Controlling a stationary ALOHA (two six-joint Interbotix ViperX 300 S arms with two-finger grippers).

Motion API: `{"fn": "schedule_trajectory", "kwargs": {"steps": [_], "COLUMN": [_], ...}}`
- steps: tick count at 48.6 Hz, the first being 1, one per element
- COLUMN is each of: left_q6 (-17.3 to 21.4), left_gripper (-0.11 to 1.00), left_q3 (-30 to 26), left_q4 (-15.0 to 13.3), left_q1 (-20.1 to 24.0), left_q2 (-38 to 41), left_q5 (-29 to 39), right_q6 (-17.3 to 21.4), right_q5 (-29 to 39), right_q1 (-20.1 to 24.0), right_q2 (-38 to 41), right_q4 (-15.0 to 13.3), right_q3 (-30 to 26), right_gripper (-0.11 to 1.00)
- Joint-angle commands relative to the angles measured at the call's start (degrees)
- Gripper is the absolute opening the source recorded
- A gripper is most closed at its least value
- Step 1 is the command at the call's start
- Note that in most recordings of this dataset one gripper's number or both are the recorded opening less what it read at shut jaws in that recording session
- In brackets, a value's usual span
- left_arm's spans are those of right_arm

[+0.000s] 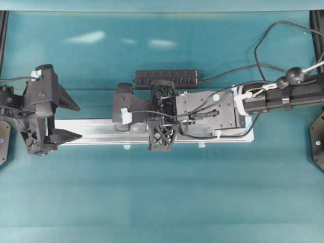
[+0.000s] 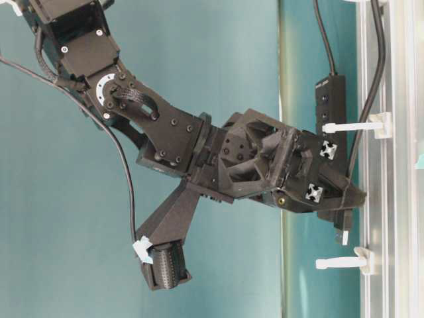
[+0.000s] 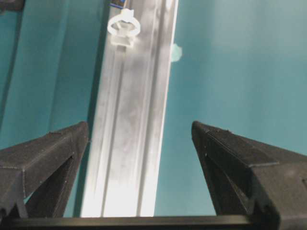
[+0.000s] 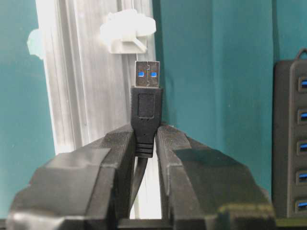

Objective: Pass the USB cable through three rings with both arms.

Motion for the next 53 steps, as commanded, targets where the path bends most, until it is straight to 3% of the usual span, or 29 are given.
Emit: {"fn": "schedule_trajectory", "kwargs": {"steps": [1,53], "left_q6": [-0.18,-0.26], "left_gripper": [0.96,0.95], "left_q3": [-0.62,-0.70], "left_q4": [0.09,0.18], "left_q1": [0.09,0.09], "left_q2": [-0.26,0.09], "left_q5": [-0.18,-0.53], "right_q6": [-0.70,-1.76], "right_q5": [-0.79,-4.13], "right_q1": [-0.44,0.79], "right_q2": [-0.35,1.67], "right_q4": [-0.26,-0.09], "right_q3": [-0.70,-2.90], "right_gripper": [-0.05,-0.06]}}
